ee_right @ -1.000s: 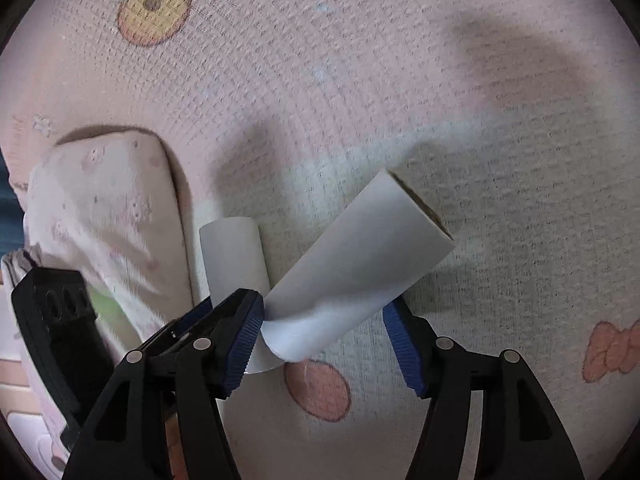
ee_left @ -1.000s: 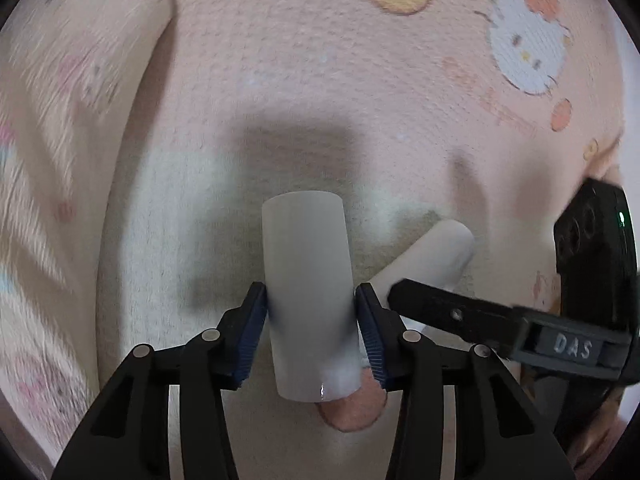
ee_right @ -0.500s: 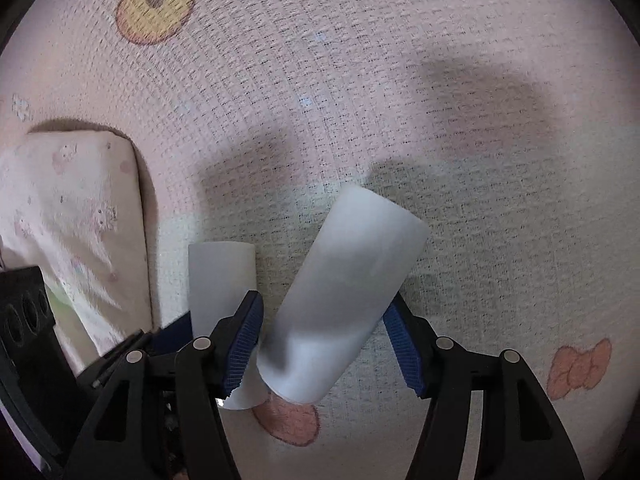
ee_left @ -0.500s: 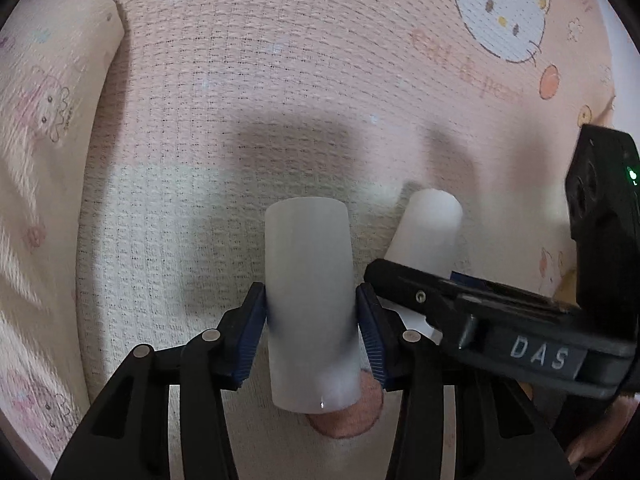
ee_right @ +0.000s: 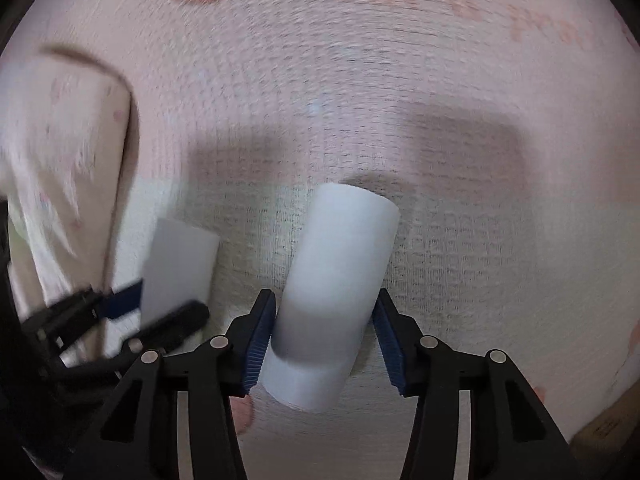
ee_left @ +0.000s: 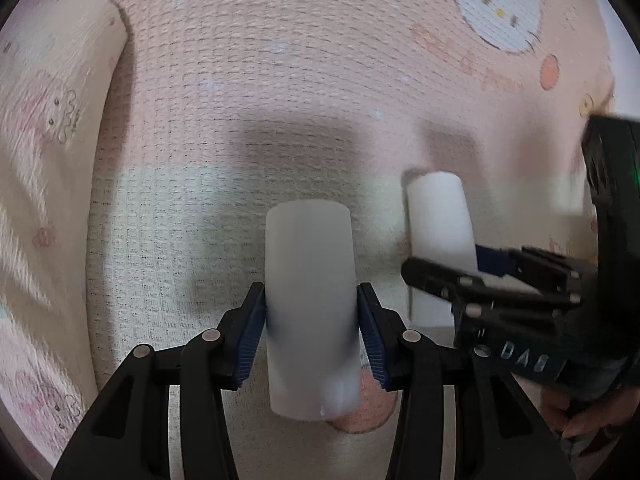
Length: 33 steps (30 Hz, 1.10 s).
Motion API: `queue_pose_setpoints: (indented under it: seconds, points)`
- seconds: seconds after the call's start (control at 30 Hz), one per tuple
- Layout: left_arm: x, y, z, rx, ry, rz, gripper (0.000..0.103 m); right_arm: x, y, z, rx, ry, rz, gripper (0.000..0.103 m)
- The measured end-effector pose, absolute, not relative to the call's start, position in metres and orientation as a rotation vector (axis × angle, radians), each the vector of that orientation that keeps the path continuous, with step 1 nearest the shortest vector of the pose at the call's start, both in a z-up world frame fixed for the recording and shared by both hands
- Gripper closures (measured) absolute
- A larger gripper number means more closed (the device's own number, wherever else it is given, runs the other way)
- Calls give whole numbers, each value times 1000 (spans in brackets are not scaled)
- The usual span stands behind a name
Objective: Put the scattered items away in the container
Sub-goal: 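Lift both held white tubes up off the blanket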
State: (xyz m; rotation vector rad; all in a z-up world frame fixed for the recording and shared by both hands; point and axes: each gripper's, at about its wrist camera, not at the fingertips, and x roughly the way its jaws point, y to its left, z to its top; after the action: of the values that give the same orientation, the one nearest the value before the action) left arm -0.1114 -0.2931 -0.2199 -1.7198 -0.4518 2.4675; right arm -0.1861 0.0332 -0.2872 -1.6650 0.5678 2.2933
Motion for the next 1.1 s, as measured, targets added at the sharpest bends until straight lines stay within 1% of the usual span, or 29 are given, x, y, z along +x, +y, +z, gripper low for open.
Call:
queue_pose_setpoints:
  seconds: [0.1,0.17,0.27,0.43,0.5,0.6,0.8,0.87,0.93,1.1]
  points:
    - [-116,-300,-222,-1709,-545,2455,54,-190,35,-292,-1694,561,2275,55]
    - [-116,-301,-222,-1700,-570,2450,55,-189,36,-292,-1675,561,2287,55]
    - [-112,-299,-222,-1693,-544,2460,55,-183,46,-292,-1680,534,2300,55]
    - [-101,-297,-224,-1696,-532,2443,55,-189,27,-297,-1679,483,2329,56]
    - [-96,-294,-231,-1739,-531,2398,55,-189,25,-297,-1713,440,2327,59]
    - [-90,-287,-228,-1756,-433,2386,55,-185,23,-295,-1733,417,2319,61]
    - [-73,-276,-226,-1749,-341,2392,55,-163,19,-289,-1694,475,2351,62]
    - [-66,-276,-224,-1763,-401,2369,55,-154,21,-287,-1695,527,2319,62]
    - [-60,-276,-219,-1706,-490,2342,55,-143,25,-282,-1658,600,2303,63]
    - [-50,-274,-197,-1588,-511,2411,55,-122,29,-263,-1560,698,2345,64]
